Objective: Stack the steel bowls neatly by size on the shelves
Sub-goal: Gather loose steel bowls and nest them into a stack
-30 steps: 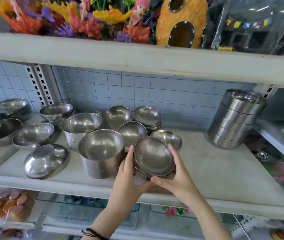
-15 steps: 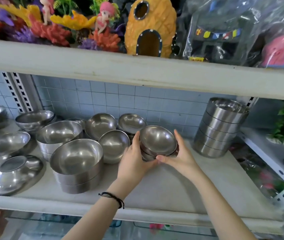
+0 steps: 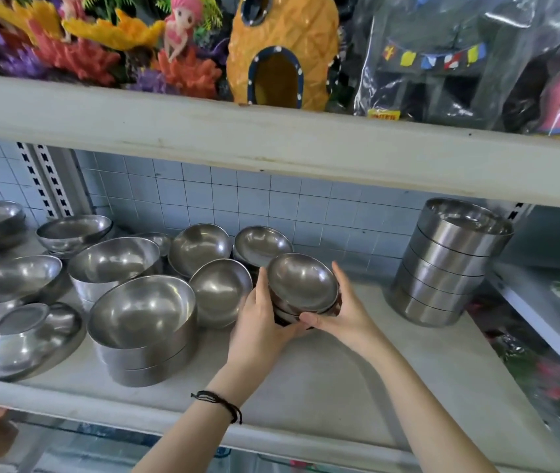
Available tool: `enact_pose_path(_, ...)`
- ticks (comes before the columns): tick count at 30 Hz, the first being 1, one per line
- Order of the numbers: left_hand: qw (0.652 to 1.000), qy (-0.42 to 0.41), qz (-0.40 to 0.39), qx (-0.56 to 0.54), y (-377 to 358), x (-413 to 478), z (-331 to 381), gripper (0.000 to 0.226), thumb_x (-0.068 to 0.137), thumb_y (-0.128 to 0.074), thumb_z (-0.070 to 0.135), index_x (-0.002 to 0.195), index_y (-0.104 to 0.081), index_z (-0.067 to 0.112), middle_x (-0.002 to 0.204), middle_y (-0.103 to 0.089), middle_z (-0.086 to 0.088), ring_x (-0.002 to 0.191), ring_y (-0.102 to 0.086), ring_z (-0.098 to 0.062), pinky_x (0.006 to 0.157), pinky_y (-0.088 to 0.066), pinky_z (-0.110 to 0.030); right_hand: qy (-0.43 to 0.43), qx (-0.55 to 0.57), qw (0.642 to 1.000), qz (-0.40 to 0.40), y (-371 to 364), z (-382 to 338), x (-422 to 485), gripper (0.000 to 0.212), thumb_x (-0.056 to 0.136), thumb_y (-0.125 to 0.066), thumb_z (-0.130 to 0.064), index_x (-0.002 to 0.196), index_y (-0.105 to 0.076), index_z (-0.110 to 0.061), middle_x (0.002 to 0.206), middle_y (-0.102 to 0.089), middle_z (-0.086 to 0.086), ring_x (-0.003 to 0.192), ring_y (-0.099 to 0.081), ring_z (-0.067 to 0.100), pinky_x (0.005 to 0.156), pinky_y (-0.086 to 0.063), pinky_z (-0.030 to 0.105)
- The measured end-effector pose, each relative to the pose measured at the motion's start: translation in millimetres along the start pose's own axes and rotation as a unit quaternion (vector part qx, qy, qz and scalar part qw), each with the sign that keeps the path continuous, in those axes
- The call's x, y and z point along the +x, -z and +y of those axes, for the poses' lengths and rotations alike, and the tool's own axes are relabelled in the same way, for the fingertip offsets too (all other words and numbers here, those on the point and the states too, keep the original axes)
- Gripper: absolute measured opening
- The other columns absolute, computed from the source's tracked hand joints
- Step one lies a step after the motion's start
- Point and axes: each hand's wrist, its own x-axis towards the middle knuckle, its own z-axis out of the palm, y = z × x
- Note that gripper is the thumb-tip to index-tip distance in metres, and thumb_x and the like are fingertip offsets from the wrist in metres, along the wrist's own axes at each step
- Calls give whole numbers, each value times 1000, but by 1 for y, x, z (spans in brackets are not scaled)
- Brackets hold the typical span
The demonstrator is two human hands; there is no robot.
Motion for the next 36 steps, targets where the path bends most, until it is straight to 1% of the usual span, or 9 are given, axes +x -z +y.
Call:
enact_pose_path(4, 1000, 4, 10, 2, 0, -3, -4, 119, 67, -83, 45, 154, -3, 26, 137, -41, 2, 130, -35, -11, 87, -36, -22, -4, 0, 1000, -9, -3, 3, 2, 119, 70, -88, -23, 156, -6, -30, 130, -37, -31, 131, -35, -2, 107, -32, 20)
enact_pose_path(9, 999, 1, 5, 32, 0, -7, -6, 117, 73, -78, 47, 154, 3, 22, 148, -35, 5, 137, -27, -13, 87, -41, -25, -3, -7, 1000, -7, -4, 7, 2, 122, 66, -89, -28, 157, -7, -30, 133, -39, -26, 132, -37, 0, 114, -32, 27)
enact_pose_path(12, 999, -1, 4, 53, 0, -8, -5, 118, 74, -76, 49, 154, 6, 23, 149, -34, 6, 139, -26, -16, 88, -46, -32, -4, -13, 1000, -7, -6, 9, 0, 119, 69, -89, -23, 157, -8, -27, 131, -39, -28, 131, -38, -1, 110, -33, 21)
enact_pose_path(15, 999, -1, 0, 48, -1, -9, -4, 119, 74, -76, 50, 154, 8, 23, 153, -30, 7, 140, -24, -16, 87, -44, -29, 4, -17, 1000, -5, -6, 9, -1, 113, 69, -88, -21, 155, -15, -27, 125, -42, -35, 117, -45, -18, 99, -36, 6)
enact_pose_path(18, 1000, 1, -10, 26, -4, -9, -3, 121, 73, -78, 49, 154, 8, 21, 156, -25, 7, 142, -24, -16, 94, -40, -26, 1, -22, 1000, -2, -4, 11, -3, 117, 64, -92, -24, 156, -18, -26, 136, -48, -25, 129, -45, -6, 112, -38, 24)
enact_pose_path(24, 999, 3, -43, -7, -9, -7, 0, 121, 74, -81, 35, 153, 8, 16, 155, -27, 1, 141, -28, -14, 96, -22, -9, 16, -42, 999, -11, 6, 14, -10, 111, 53, -96, -36, 145, -34, -36, 137, -54, -19, 127, -50, -4, 107, -41, 25)
enact_pose_path(30, 999, -5, -36, -33, -6, -5, 6, 124, 69, -86, 38, 154, 3, 20, 148, -37, 3, 134, -37, -13, 93, -30, -12, 15, -36, 999, 31, 8, 6, -17, 99, 52, -96, -17, 121, -35, -55, 106, -59, -42, 104, -54, -21, 91, -44, 13)
enact_pose_path(34, 999, -39, -10, -31, 6, 4, 20, 123, 66, -87, 38, 155, -4, 22, 143, -42, 2, 129, -42, -12, 91, -33, -14, 26, -45, 998, 35, 16, -20, -15, 134, 42, -94, -39, 154, -20, -34, 119, -48, -37, 121, -50, -3, 101, -37, 19)
enact_pose_path(36, 998, -51, -5, -34, 17, 15, 29, 123, 62, -88, 42, 154, -10, 21, 141, -45, 3, 127, -45, -12, 94, -38, -18, 40, -55, 997, 46, 20, -36, -10, 134, 49, -95, -34, 156, -15, -30, 128, -47, -28, 126, -44, 0, 104, -33, 21)
